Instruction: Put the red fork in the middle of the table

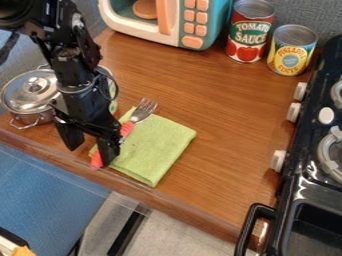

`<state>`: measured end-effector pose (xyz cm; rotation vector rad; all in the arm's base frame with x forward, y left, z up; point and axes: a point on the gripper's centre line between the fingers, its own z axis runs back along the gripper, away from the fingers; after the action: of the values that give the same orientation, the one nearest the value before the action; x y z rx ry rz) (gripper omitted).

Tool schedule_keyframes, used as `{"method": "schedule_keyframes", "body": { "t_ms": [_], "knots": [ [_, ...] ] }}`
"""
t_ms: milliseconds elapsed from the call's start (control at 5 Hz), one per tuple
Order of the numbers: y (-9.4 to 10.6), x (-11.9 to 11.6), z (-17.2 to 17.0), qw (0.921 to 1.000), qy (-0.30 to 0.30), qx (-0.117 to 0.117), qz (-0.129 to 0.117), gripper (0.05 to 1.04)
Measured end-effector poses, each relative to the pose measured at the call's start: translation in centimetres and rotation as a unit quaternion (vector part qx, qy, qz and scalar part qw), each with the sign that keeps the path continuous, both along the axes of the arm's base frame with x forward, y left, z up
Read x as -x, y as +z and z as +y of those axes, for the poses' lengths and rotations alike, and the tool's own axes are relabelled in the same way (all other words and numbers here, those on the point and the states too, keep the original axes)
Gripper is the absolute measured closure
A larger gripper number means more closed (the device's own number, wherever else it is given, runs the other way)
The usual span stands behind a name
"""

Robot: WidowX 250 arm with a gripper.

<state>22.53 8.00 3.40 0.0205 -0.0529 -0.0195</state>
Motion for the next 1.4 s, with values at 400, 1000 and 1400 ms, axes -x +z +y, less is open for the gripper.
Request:
{"method": "schedule_keyframes", "body": {
  "t_ms": [400, 1000, 1400],
  "knots": [
    [-0.1, -0.2, -0.5, 1.0000, -0.005, 0.002, 0.003, 0.083],
    [3.5, -2.2, -2.4, 0.9986, -0.023, -0.023, -0.042, 0.083],
    [2.1, -2.7, -2.1, 0.9978, -0.019, -0.031, -0.056, 0.083]
  ]
}}
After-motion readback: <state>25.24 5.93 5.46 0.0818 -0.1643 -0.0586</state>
